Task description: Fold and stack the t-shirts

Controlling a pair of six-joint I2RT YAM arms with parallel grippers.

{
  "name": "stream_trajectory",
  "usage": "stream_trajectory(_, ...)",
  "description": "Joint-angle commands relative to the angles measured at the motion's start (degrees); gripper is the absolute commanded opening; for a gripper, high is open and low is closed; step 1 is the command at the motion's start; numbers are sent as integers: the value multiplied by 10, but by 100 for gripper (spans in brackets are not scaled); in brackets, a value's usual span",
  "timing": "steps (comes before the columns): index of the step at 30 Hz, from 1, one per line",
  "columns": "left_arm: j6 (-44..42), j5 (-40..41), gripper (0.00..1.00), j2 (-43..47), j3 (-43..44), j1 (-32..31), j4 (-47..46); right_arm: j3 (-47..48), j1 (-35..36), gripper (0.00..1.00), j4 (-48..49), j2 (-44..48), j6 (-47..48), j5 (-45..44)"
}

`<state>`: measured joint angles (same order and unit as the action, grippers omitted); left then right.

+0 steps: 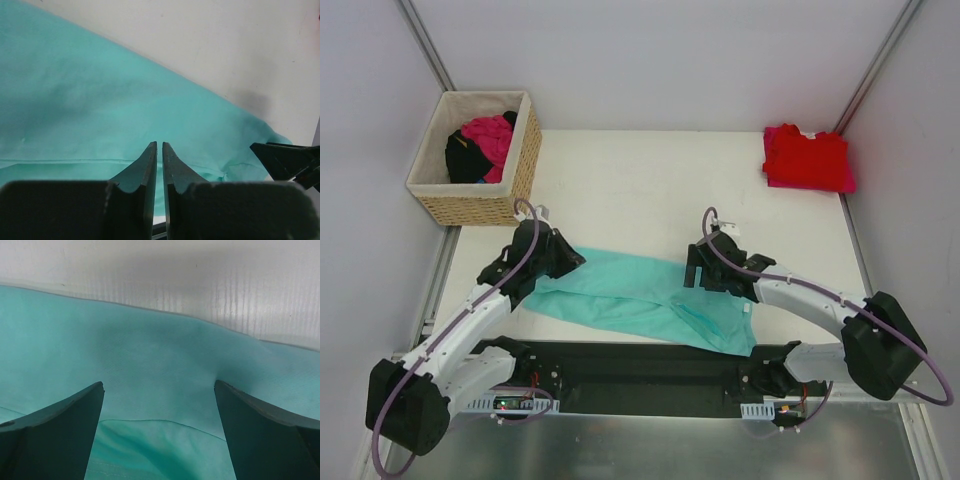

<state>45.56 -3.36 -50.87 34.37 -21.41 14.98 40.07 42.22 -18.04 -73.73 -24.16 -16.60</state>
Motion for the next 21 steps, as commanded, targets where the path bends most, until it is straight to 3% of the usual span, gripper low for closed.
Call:
stream_trajectory(1, -12, -53, 8, -40, -43, -3, -88, -17, -2, 97, 22, 24, -25, 23)
stream_trajectory(6, -8, -40, 6, -103, -62, -3, -133, -38, -6, 97, 15, 31, -25, 13)
stream_trajectory(11, 1, 26, 5, -178, -56, -2, -142, -47, -30, 97, 33, 10, -19, 29)
stream_trajectory(21, 13, 81, 1, -303, 17, -2, -148, 0, -82, 97, 63, -91, 26, 53)
